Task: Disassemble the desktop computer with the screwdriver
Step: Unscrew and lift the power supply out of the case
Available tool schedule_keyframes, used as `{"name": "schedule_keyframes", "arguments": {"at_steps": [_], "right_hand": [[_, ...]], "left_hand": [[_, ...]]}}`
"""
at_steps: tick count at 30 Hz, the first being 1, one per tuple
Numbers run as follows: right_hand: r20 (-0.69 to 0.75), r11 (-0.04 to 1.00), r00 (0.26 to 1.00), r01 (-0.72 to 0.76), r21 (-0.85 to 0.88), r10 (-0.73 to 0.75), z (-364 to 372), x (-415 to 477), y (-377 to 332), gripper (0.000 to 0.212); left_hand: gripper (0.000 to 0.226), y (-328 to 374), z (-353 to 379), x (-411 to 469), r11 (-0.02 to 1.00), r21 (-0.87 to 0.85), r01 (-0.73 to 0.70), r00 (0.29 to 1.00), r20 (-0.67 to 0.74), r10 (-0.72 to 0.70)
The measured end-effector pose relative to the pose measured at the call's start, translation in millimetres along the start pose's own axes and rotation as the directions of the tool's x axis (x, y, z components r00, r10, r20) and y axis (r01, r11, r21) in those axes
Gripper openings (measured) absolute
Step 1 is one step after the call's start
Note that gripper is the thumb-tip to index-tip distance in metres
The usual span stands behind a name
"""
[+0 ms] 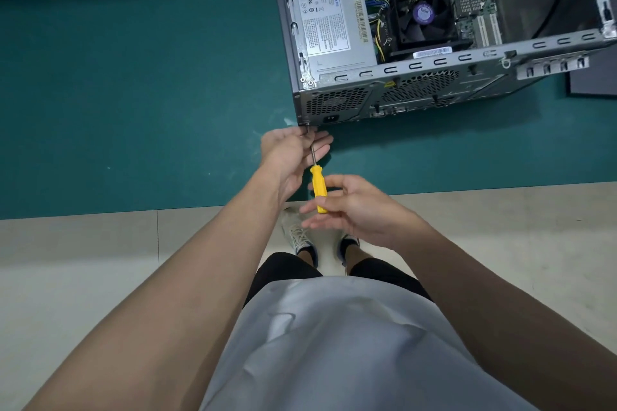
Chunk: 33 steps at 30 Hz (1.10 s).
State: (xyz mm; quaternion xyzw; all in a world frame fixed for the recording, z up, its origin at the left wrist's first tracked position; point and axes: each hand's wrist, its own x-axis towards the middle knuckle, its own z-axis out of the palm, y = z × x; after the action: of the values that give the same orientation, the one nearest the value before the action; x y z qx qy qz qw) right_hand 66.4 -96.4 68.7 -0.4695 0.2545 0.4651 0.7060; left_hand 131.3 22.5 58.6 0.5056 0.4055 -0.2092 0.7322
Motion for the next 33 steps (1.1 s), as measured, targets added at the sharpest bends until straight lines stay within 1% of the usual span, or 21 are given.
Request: {"name": "schedule_keyframes", "arguments": {"at_steps": [2,4,6,7,9,10,12,14,16,17,19,21,22,24,25,26,28,29,30,31,33], "right_hand": [[-0.136,0.959,0.986,0.053,-0.279,-0.094,5.3,4.7,2.1,0.028],[-0.296,0.799,0.926,0.01,-0.602,-0.234,10.3,10.1,7.3,0.023],[-0.355,0.661,0.871,-0.048,-0.749,-0.339,11.6,15.8,15.0,0.021],[-0.353,0.63,0.861,-0.049,-0.775,-0.367,11.5,17.0,17.8,0.021],[-0.323,0.661,0.878,-0.009,-0.75,-0.354,8.4,14.9,17.0,0.02],[-0.285,0.742,0.914,0.026,-0.67,-0.29,6.4,12.8,14.3,0.021],[-0.106,0.916,0.989,0.054,-0.397,-0.104,1.8,6.7,7.0,0.026],[0.023,0.973,0.999,0.04,-0.228,-0.035,-1.1,1.7,0.8,0.031],[-0.009,0.976,0.998,0.055,-0.211,-0.058,-0.4,1.5,-1.5,0.034],[-0.076,0.958,0.994,0.06,-0.279,-0.084,1.7,2.3,-1.8,0.034],[-0.23,0.822,0.953,0.034,-0.568,-0.199,6.5,5.4,0.2,0.032],[-0.295,0.601,0.891,-0.033,-0.798,-0.344,9.2,9.0,4.7,0.025],[-0.299,0.532,0.873,-0.054,-0.845,-0.386,11.0,10.6,7.1,0.022],[-0.293,0.483,0.854,-0.057,-0.874,-0.43,14.5,11.8,9.1,0.022],[-0.288,0.514,0.861,-0.036,-0.857,-0.42,15.5,11.2,8.4,0.023],[-0.282,0.61,0.884,0.004,-0.792,-0.373,15.5,10.6,6.5,0.024],[-0.202,0.881,0.964,0.058,-0.47,-0.171,13.5,7.4,0.2,0.027],[-0.128,0.959,0.989,0.035,-0.283,-0.074,12.0,4.9,-2.8,0.026],[-0.072,0.988,0.997,0.01,-0.153,-0.021,10.2,2.4,-4.5,0.024],[-0.055,0.995,0.998,0.006,-0.102,-0.012,8.8,1.3,-5.2,0.023],[-0.123,0.986,0.99,0.044,-0.163,-0.065,8.7,2.4,-4.8,0.022]], "left_hand": [[0.01,-1.5,-2.1,-0.4,1.0,-0.005,-0.002,1.0,-0.002,0.002],[0.009,-4.9,-1.6,-1.2,0.995,0.097,-0.028,0.998,-0.052,0.033],[0.011,-8.9,0.8,-0.2,0.975,0.215,-0.048,0.99,-0.119,0.075],[0.008,-9.5,1.9,0.7,0.968,0.246,-0.053,0.985,-0.145,0.091],[0.005,-8.1,3.4,2.3,0.965,0.258,-0.054,0.982,-0.161,0.098],[0.005,-6.6,3.2,2.7,0.967,0.248,-0.048,0.985,-0.149,0.087],[0.007,-4.3,1.6,2.3,0.98,0.196,-0.031,0.995,-0.089,0.05],[0.008,-1.6,-0.9,0.2,0.994,0.111,0.002,1.0,-0.017,0.0],[0.012,-0.6,-3.2,-0.4,0.999,0.042,0.031,0.999,0.022,-0.032],[0.012,-1.0,-3.9,-0.6,0.999,0.033,0.033,0.999,0.024,-0.034],[0.009,-2.8,-3.5,-2.5,0.993,0.114,0.006,1.0,-0.007,-0.006],[0.004,-4.2,-1.9,-4.2,0.965,0.26,-0.034,0.997,-0.056,0.05],[0.006,-4.8,-0.9,-4.3,0.949,0.31,-0.047,0.994,-0.081,0.076],[0.005,-4.9,0.8,-3.3,0.935,0.349,-0.055,0.988,-0.114,0.101],[0.003,-4.5,1.4,-3.2,0.938,0.344,-0.051,0.989,-0.116,0.096],[0.003,-3.6,1.5,-3.6,0.945,0.323,-0.043,0.991,-0.107,0.082],[0.004,-1.7,-0.1,-4.0,0.964,0.264,-0.027,0.997,-0.059,0.044],[0.006,-0.8,-1.6,-4.4,0.973,0.23,-0.018,0.999,-0.025,0.025],[0.008,-0.2,-3.2,-5.0,0.982,0.187,-0.006,1.0,0.007,0.005],[0.011,-0.3,-4.6,-5.4,0.99,0.137,0.01,0.999,0.031,-0.015],[0.011,-2.2,-4.7,-6.4,0.996,0.091,0.017,0.999,0.041,-0.02]]}}
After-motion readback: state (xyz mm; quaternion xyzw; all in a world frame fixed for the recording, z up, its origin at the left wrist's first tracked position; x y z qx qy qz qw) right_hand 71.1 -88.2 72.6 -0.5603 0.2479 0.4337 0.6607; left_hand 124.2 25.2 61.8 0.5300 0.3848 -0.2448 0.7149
